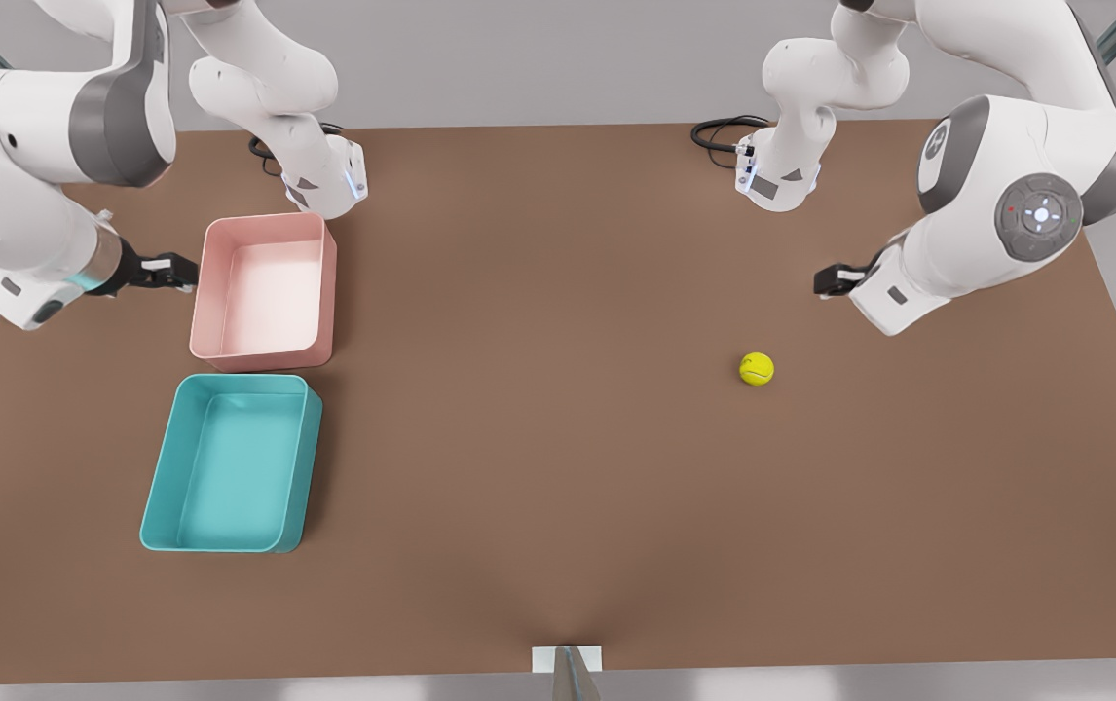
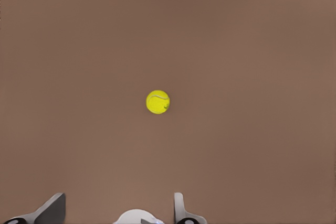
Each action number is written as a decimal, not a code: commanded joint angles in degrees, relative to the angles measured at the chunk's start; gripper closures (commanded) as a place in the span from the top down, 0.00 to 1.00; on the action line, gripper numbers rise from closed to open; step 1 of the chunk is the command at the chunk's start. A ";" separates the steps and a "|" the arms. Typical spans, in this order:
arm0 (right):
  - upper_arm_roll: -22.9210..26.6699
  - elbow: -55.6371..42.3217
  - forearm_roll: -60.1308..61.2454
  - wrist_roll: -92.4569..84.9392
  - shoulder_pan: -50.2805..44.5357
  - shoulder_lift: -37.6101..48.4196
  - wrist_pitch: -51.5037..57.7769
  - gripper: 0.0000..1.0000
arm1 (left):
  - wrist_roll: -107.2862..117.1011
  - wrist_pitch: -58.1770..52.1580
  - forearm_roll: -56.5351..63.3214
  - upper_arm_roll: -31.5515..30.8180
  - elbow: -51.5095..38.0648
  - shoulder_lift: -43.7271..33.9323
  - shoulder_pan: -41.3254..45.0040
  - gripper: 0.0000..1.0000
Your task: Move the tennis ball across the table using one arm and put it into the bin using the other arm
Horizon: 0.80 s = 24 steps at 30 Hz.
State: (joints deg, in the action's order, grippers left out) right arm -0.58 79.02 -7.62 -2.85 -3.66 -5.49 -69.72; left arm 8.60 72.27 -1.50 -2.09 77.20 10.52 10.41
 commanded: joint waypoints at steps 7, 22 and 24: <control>-0.30 0.35 -0.56 4.43 0.14 -2.95 -1.21 1.00 | -25.87 12.87 -0.08 0.42 6.37 1.17 -1.26 0.21; -0.30 5.36 0.67 4.34 0.93 -3.30 -4.20 1.00 | -116.89 59.74 2.03 0.24 46.73 6.97 -6.81 0.21; -0.30 6.32 0.50 4.34 0.93 -2.77 -4.28 1.00 | -116.80 59.92 2.03 0.16 46.82 7.58 -6.72 0.21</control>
State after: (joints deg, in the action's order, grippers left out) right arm -0.89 85.16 -7.12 0.50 -2.70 -8.40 -73.63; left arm -54.84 126.07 1.08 -1.89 123.88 17.88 3.65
